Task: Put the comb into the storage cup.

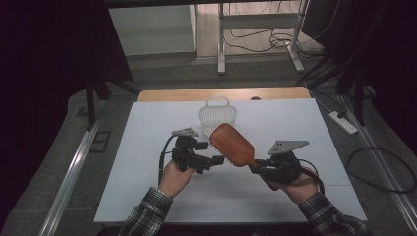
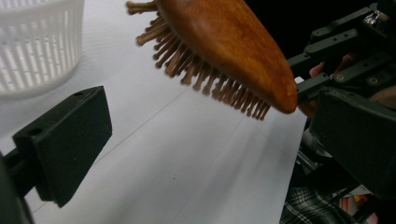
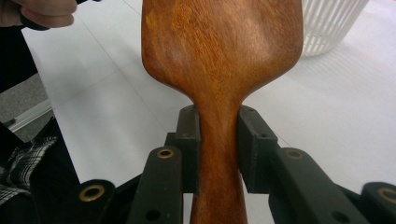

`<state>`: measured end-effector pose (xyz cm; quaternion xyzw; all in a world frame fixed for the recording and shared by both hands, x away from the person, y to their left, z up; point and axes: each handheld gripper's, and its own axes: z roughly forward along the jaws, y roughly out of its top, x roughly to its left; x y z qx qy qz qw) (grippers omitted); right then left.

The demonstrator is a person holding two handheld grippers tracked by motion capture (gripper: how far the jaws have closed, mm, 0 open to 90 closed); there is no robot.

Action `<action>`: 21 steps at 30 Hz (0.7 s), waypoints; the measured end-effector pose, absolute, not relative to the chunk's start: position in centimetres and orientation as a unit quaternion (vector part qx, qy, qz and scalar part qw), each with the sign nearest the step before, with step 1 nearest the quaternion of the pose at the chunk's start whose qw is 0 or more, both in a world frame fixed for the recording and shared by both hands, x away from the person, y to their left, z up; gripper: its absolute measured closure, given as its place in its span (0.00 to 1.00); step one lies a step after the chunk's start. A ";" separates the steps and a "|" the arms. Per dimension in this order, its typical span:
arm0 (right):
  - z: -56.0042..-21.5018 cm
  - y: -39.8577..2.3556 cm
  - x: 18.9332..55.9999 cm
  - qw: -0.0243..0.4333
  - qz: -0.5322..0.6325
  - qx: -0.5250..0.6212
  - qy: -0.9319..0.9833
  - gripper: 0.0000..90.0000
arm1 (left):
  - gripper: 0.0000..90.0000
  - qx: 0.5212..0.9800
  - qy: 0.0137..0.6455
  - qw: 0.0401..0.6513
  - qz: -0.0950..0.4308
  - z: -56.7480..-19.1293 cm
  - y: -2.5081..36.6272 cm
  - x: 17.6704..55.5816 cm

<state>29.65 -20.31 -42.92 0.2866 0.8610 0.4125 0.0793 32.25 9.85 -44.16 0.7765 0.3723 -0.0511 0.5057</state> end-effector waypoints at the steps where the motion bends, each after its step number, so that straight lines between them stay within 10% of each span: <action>1: -42.9 -20.2 29.6 0.078 0.414 0.286 0.861 0.80 | 0.00 0.776 0.372 0.506 -0.052 -44.2 9.7 32.3; 21: -43.0 -18.8 28.8 0.072 0.423 0.264 0.864 0.80 | 0.02 0.760 0.377 0.520 -0.097 -44.2 8.7 33.2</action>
